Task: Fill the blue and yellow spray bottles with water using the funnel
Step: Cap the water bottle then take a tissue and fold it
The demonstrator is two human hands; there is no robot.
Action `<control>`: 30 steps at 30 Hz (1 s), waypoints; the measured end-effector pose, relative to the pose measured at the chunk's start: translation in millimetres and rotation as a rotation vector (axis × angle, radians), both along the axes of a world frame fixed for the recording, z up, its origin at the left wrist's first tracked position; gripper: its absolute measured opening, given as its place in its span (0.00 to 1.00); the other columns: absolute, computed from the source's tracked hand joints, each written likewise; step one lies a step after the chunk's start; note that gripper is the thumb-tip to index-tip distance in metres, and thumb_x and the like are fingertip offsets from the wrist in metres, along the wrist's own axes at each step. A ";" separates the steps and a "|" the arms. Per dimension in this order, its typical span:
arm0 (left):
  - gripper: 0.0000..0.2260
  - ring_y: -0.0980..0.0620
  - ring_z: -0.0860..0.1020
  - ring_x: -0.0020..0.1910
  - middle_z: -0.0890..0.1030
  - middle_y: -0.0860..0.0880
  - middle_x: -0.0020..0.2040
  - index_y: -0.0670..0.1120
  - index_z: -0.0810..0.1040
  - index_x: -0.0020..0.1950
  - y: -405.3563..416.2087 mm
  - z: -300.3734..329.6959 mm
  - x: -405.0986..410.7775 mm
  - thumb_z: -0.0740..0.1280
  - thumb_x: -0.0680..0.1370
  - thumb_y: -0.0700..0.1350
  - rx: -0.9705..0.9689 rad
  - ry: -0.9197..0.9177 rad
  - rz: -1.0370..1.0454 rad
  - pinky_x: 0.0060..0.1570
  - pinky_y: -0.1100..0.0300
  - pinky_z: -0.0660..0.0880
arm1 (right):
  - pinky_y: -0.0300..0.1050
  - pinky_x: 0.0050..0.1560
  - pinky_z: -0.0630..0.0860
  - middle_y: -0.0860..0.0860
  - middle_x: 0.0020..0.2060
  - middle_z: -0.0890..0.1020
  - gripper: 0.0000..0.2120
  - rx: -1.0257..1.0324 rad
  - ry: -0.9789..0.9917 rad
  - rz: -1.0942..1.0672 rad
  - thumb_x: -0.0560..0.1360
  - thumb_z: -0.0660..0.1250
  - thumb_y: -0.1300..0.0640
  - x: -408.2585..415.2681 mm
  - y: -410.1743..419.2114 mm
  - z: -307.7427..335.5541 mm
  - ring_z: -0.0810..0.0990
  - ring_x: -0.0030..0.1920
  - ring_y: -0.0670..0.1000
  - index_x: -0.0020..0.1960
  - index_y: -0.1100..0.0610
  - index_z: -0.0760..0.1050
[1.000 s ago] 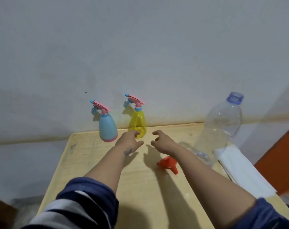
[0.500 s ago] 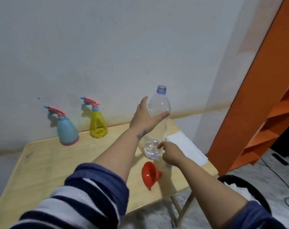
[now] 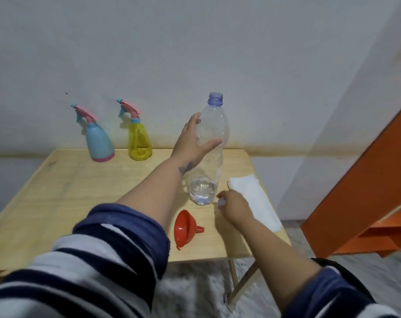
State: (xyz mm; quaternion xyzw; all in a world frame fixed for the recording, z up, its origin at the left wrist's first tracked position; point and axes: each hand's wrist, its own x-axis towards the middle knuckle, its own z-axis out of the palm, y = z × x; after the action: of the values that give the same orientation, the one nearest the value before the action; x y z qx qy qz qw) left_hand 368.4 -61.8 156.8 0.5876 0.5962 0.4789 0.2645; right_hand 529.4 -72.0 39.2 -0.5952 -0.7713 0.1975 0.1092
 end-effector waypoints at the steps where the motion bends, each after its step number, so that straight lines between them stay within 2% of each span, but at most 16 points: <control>1: 0.36 0.48 0.73 0.62 0.63 0.52 0.72 0.54 0.56 0.75 0.2 0.3 1.5 0.73 0.73 0.53 -0.003 0.000 0.001 0.64 0.52 0.71 | 0.42 0.52 0.72 0.57 0.56 0.81 0.17 0.026 0.050 -0.028 0.76 0.59 0.61 3.6 8.2 13.8 0.78 0.57 0.57 0.61 0.57 0.78; 5: 0.36 0.48 0.73 0.62 0.63 0.52 0.72 0.53 0.56 0.75 2.6 -1.2 7.7 0.72 0.74 0.51 0.006 0.008 0.019 0.64 0.54 0.71 | 0.41 0.53 0.72 0.55 0.54 0.83 0.14 0.182 0.259 -0.103 0.75 0.62 0.61 13.0 37.7 87.6 0.80 0.56 0.56 0.58 0.58 0.80; 8: 0.36 0.49 0.73 0.61 0.62 0.53 0.72 0.54 0.55 0.75 2.3 -1.7 11.3 0.72 0.74 0.52 0.004 0.012 0.042 0.63 0.54 0.71 | 0.41 0.50 0.73 0.54 0.51 0.83 0.13 0.320 0.419 -0.108 0.73 0.64 0.61 12.6 50.5 152.6 0.81 0.50 0.54 0.56 0.57 0.80; 10: 0.36 0.49 0.72 0.62 0.62 0.54 0.72 0.54 0.55 0.76 1.3 -1.7 11.4 0.72 0.74 0.52 0.001 0.007 0.049 0.63 0.54 0.70 | 0.41 0.45 0.75 0.52 0.48 0.82 0.12 0.381 0.527 -0.091 0.73 0.64 0.60 8.6 54.4 190.1 0.80 0.45 0.51 0.55 0.56 0.79; 13: 0.37 0.48 0.71 0.65 0.62 0.54 0.73 0.54 0.54 0.76 -0.2 -1.7 11.4 0.72 0.74 0.52 -0.008 -0.014 0.054 0.66 0.52 0.69 | 0.34 0.32 0.72 0.49 0.44 0.79 0.09 0.380 0.683 -0.034 0.73 0.65 0.59 -0.7 55.4 231.3 0.77 0.40 0.47 0.53 0.55 0.76; 15: 0.38 0.47 0.71 0.66 0.61 0.54 0.74 0.54 0.54 0.76 -2.4 -2.2 12.3 0.72 0.74 0.52 -0.014 -0.029 0.055 0.66 0.52 0.69 | 0.31 0.30 0.70 0.48 0.43 0.78 0.06 0.364 0.750 0.010 0.72 0.68 0.59 -7.2 53.6 245.2 0.77 0.40 0.48 0.49 0.54 0.74; 17: 0.38 0.46 0.71 0.67 0.61 0.55 0.74 0.55 0.53 0.76 -4.7 -2.7 11.8 0.72 0.74 0.52 -0.016 -0.035 0.055 0.66 0.52 0.69 | 0.33 0.33 0.69 0.47 0.43 0.79 0.07 0.335 0.771 0.056 0.70 0.71 0.58 -13.1 51.9 247.0 0.78 0.42 0.48 0.45 0.54 0.74; 21: 0.38 0.46 0.70 0.69 0.60 0.55 0.75 0.54 0.53 0.77 -6.8 -2.7 9.6 0.72 0.74 0.51 -0.023 -0.045 0.045 0.65 0.54 0.69 | 0.36 0.35 0.68 0.48 0.43 0.81 0.08 0.235 0.712 0.133 0.70 0.74 0.56 -17.2 54.0 233.4 0.78 0.43 0.47 0.40 0.52 0.74; 22: 0.38 0.46 0.70 0.69 0.60 0.55 0.75 0.54 0.53 0.77 -6.8 -2.6 9.6 0.72 0.74 0.51 -0.025 -0.045 0.039 0.65 0.55 0.69 | 0.36 0.36 0.68 0.48 0.43 0.81 0.07 0.216 0.696 0.152 0.71 0.73 0.56 -17.1 55.0 230.9 0.78 0.44 0.47 0.41 0.53 0.75; 24: 0.37 0.46 0.69 0.69 0.60 0.55 0.75 0.55 0.53 0.77 -6.4 -2.5 9.9 0.72 0.74 0.51 -0.026 -0.040 0.034 0.65 0.54 0.69 | 0.37 0.41 0.70 0.49 0.48 0.82 0.06 0.205 0.613 0.202 0.73 0.71 0.56 -17.3 56.4 231.0 0.78 0.46 0.47 0.49 0.54 0.78; 27: 0.38 0.46 0.69 0.70 0.60 0.56 0.75 0.56 0.52 0.77 -5.2 -2.3 8.9 0.71 0.74 0.52 -0.034 -0.029 0.037 0.65 0.53 0.69 | 0.37 0.52 0.67 0.51 0.59 0.80 0.16 0.228 0.292 0.332 0.78 0.64 0.58 -20.7 60.0 244.2 0.77 0.54 0.48 0.65 0.52 0.76; 30: 0.37 0.46 0.69 0.70 0.60 0.56 0.75 0.56 0.52 0.77 -4.4 -1.5 7.9 0.71 0.75 0.52 -0.034 -0.018 0.033 0.63 0.55 0.68 | 0.38 0.54 0.66 0.51 0.64 0.77 0.17 0.230 -0.023 0.429 0.79 0.59 0.59 -25.9 60.0 264.6 0.75 0.62 0.51 0.66 0.49 0.75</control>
State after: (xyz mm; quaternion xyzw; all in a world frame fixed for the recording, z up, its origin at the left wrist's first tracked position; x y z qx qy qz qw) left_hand 376.3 -66.2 155.3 0.5688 0.6114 0.4782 0.2719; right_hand 503.5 -12.0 303.8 -0.4037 -0.8986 0.1204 0.1228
